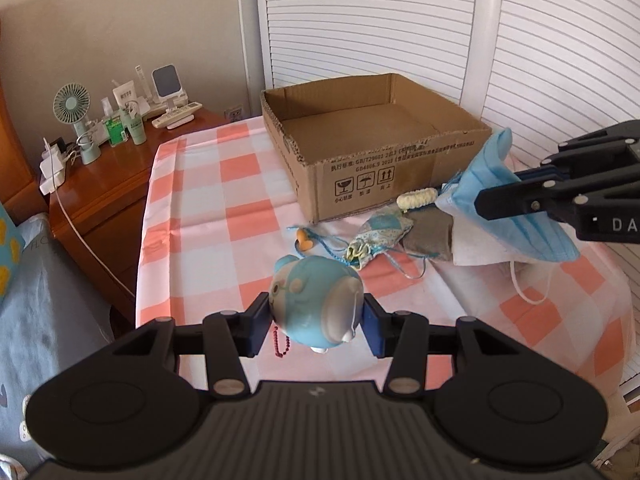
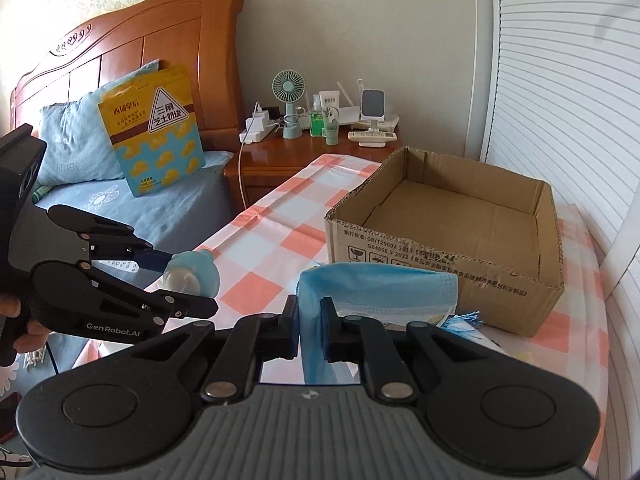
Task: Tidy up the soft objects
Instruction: 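Carry toy and mask over the box and open both grippers to drop them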
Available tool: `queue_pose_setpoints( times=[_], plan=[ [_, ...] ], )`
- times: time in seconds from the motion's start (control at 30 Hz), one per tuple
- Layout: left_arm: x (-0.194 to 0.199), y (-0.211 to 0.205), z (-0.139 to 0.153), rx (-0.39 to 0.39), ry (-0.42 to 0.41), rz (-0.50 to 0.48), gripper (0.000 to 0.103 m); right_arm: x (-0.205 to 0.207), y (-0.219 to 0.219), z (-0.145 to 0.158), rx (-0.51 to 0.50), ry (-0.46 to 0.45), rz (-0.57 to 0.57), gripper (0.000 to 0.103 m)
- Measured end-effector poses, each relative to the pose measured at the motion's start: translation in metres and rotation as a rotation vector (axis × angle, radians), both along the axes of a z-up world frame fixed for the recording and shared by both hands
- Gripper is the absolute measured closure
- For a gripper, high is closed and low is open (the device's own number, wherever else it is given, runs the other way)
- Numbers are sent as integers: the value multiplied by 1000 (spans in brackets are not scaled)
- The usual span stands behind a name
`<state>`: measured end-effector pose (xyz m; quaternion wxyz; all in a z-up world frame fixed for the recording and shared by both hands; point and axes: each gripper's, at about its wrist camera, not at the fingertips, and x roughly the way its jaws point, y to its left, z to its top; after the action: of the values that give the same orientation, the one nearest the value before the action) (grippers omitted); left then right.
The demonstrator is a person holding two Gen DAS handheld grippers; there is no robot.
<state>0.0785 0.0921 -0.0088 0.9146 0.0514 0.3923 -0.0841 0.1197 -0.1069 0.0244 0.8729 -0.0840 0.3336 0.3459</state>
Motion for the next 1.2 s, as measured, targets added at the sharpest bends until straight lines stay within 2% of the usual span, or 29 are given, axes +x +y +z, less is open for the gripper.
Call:
queue_pose_setpoints(
  times=[0.17, 0.37, 0.57, 0.83, 0.9, 0.97, 1.0, 1.1, 1.2],
  plan=[
    [12, -8, 18, -14, -24, -54, 56, 6, -16, 16, -3, -42, -43, 90],
    [41, -23, 41, 13, -80, -111, 56, 31, -33, 30, -9, -80, -117, 90],
    [102, -42, 56, 38, -99, -140, 56, 73, -44, 38, -11, -89, -189, 90],
    [203, -61, 52, 47, -54, -115, 56, 121, -53, 34, -8, -63, -228, 90],
    [225, -62, 47, 38, -45, -86, 50, 129, -55, 32, -4, -51, -227, 90],
    [245, -62, 38, 20, -31, -69, 7, 137, -56, 29, -6, -45, -233, 90],
    [252, -62, 34, 20, -23, -57, 3, 140, -57, 27, -8, -40, -236, 90],
    [257, -63, 24, 62, -47, -15, 3, 149, -59, 24, -1, -26, -245, 90],
    [246, -57, 21, 56, -38, 3, 3, 159, -60, 21, 1, -11, -257, 90]
  ],
)
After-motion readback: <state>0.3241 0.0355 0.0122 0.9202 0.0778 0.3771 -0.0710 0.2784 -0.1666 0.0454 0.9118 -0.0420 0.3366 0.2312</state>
